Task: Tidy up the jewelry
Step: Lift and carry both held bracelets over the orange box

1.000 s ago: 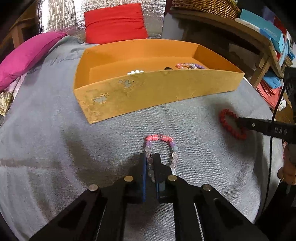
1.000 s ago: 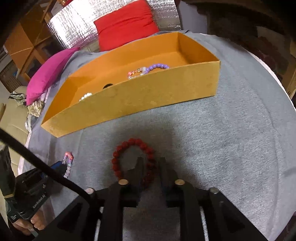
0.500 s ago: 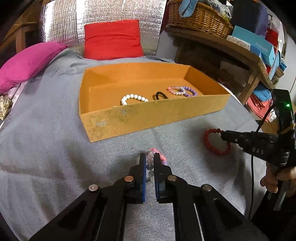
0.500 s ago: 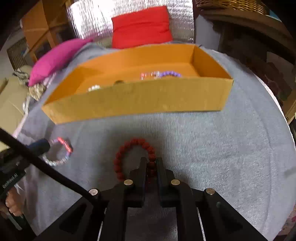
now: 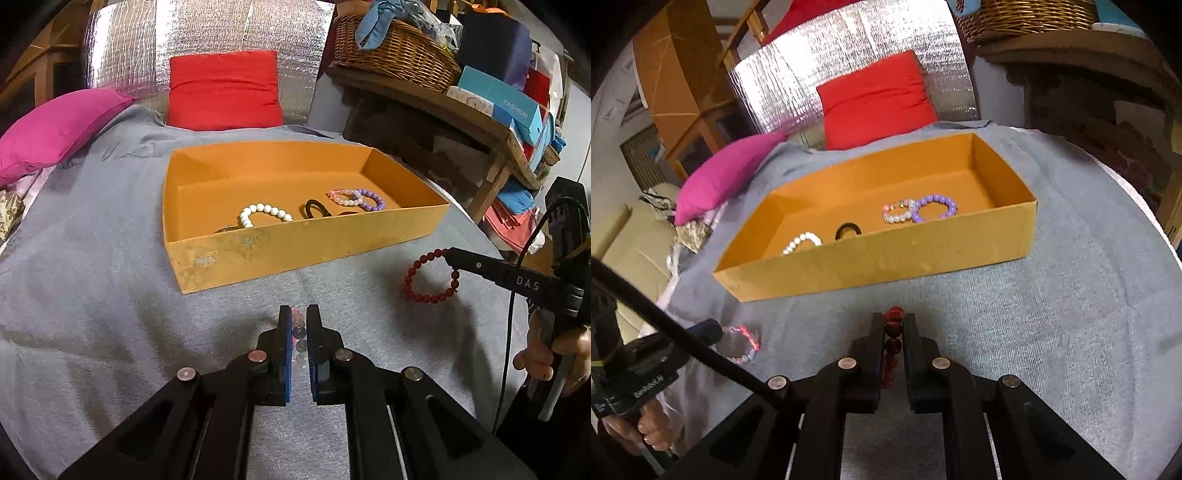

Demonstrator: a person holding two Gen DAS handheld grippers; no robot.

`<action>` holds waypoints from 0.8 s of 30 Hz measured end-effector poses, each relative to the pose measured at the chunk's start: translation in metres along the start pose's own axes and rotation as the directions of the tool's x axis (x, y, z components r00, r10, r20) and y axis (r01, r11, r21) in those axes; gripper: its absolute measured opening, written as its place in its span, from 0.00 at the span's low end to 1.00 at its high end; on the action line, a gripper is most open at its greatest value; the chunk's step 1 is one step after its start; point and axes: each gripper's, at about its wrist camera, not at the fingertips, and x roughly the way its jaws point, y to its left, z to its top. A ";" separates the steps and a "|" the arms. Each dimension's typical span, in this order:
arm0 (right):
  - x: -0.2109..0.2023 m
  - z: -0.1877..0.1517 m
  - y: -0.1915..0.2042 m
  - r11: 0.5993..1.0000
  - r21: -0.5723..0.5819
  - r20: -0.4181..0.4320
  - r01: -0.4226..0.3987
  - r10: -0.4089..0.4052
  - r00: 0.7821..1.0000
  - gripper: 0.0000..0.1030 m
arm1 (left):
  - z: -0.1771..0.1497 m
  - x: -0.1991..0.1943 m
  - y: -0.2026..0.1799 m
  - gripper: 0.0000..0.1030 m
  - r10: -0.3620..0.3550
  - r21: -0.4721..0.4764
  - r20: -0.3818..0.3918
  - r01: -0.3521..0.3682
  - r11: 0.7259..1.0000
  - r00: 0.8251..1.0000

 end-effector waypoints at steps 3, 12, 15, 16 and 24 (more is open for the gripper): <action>-0.004 0.001 0.000 1.000 0.006 0.021 -0.019 0.019 1.000 0.10 | 0.001 0.000 -0.001 0.07 0.002 0.001 0.003 -0.002 1.000 1.000; -0.018 0.005 0.005 0.997 0.005 0.097 -0.071 0.070 0.993 0.10 | 0.006 0.000 -0.008 0.07 -0.002 0.009 0.009 0.002 1.000 1.000; -0.020 0.007 0.006 0.996 0.008 0.114 -0.088 0.086 0.990 0.10 | 0.008 0.002 -0.010 0.07 0.000 0.009 0.007 -0.001 1.000 1.000; -0.020 0.007 0.007 0.996 0.007 0.117 -0.091 0.089 0.989 0.10 | 0.009 0.002 -0.011 0.07 0.003 0.011 0.010 -0.004 1.000 1.000; -0.029 0.021 0.003 0.994 0.021 0.183 -0.110 0.104 0.978 0.10 | 0.017 0.000 -0.019 0.07 -0.009 0.024 0.040 0.008 1.000 0.999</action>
